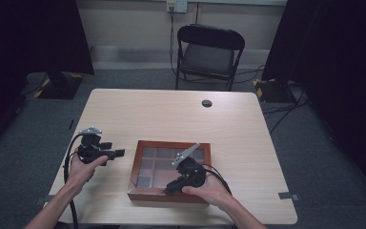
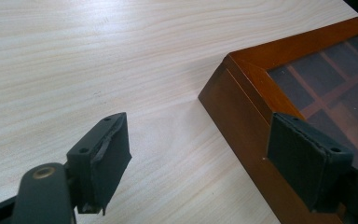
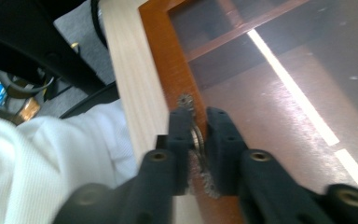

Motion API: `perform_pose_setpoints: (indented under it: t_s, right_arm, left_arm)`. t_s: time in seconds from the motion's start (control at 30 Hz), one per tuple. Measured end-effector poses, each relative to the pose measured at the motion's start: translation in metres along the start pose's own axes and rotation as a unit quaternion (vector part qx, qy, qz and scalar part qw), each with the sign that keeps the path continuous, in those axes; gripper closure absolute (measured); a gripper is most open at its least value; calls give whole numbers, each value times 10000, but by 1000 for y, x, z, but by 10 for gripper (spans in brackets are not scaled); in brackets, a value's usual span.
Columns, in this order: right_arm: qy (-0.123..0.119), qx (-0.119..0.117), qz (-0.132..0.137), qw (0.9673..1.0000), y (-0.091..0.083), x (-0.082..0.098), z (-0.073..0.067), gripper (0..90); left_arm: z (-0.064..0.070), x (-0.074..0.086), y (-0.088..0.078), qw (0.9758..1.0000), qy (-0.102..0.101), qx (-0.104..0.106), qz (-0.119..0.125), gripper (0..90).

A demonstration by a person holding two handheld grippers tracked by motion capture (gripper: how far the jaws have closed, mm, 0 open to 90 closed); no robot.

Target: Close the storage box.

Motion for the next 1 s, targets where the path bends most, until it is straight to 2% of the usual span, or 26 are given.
perform_pose_setpoints:
  t_s: [0.13, 0.2, 0.27, 0.37, 0.4, 0.43, 0.47, 0.5, 0.53, 0.57, 0.6, 0.63, 0.67, 0.7, 0.73, 0.77, 0.8, 0.83, 0.87, 0.9, 0.93, 0.97, 1.0]
  right_arm:
    - [147, 12, 289, 9995, -7, -3, 1, 576]
    - [173, 161, 530, 9983, -16, -6, 3, 510]
    - [265, 385, 815, 9956, -28, -9, 6, 436]
    - [457, 917, 1299, 9862, -55, -8, 17, 327]
    - [581, 1194, 1531, 9792, -70, -4, 25, 275]
    - [645, 1296, 1607, 9763, -77, -1, 28, 268]
    - [645, 1296, 1607, 9763, -77, -1, 28, 268]
    - [800, 1464, 1784, 9697, -92, 10, 36, 237]
    - [800, 1464, 1784, 9697, -92, 10, 36, 237]
    - [1116, 1580, 1894, 9626, -104, 24, 45, 149]
    - [1314, 1562, 1904, 9603, -109, 31, 49, 157]
    - [1314, 1562, 1904, 9603, -109, 31, 49, 157]
    - [1519, 1618, 1967, 9550, -118, 46, 57, 154]
    - [1519, 1618, 1967, 9550, -118, 46, 57, 154]
    - [1567, 1732, 1946, 9527, -123, 53, 61, 136]
    - [1718, 1977, 1998, 9442, -132, 68, 70, 142]
    - [1718, 1977, 1998, 9442, -132, 68, 70, 142]
    - [1917, 2186, 2053, 9345, -140, 83, 80, 146]
    - [2006, 2263, 2135, 9290, -144, 89, 86, 147]
    - [2066, 2317, 2194, 9249, -146, 94, 90, 146]
    - [2066, 2317, 2194, 9249, -146, 94, 90, 146]
    - [2167, 2471, 2209, 9183, -150, 102, 97, 146]
    - [2486, 2724, 2155, 9042, -155, 116, 110, 149]
  left_arm:
    - [0, 0, 0, 10000, 35, -46, -20, 210]
    - [1, 1, 0, 10000, 52, -61, -31, 212]
    - [1, 1, 0, 9999, 98, -60, -76, 217]
    - [-1, 3, -2, 9995, 232, -165, -159, 221]
    - [-1, 3, -2, 9995, 232, -165, -159, 221]
    - [-4, 6, -4, 9991, 288, -220, -201, 221]
    - [-4, 6, -4, 9991, 288, -220, -201, 222]
    - [-8, 9, -5, 9989, 284, -268, -243, 222]
    - [-8, 9, -5, 9989, 284, -268, -243, 222]
    - [-12, 13, -4, 9985, 312, -284, -352, 221]
    - [-14, 16, -3, 9982, 325, -289, -413, 222]
    - [-14, 16, -3, 9982, 325, -289, -413, 224]
    - [-18, 20, -3, 9974, 365, -347, -524, 225]
    - [-18, 20, -3, 9974, 365, -347, -524, 225]
    - [-20, 22, -2, 9973, 353, -364, -535, 225]
    - [-22, 25, -1, 9970, 309, -397, -589, 224]
    - [-22, 25, -1, 9970, 309, -397, -589, 222]
    - [-26, 28, 2, 9961, 331, -465, -670, 213]
    - [-26, 30, 3, 9958, 350, -483, -701, 208]
    - [-27, 32, 5, 9952, 439, -495, -721, 205]
    - [-27, 32, 5, 9952, 439, -495, -721, 189]
    - [-27, 34, 7, 9947, 506, -540, -714, 189]
    - [-27, 36, 10, 9936, 559, -570, -796, 179]
Point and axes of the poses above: each handheld gripper's, and its own axes: y roughly forward along the jaws, x roughly out of its underside, z roughly to its right, the point moved 7 cm from there along y, roughly forward along the jaws, and after that the axes turned 13 degrees about -x, right-handed, at the moved point
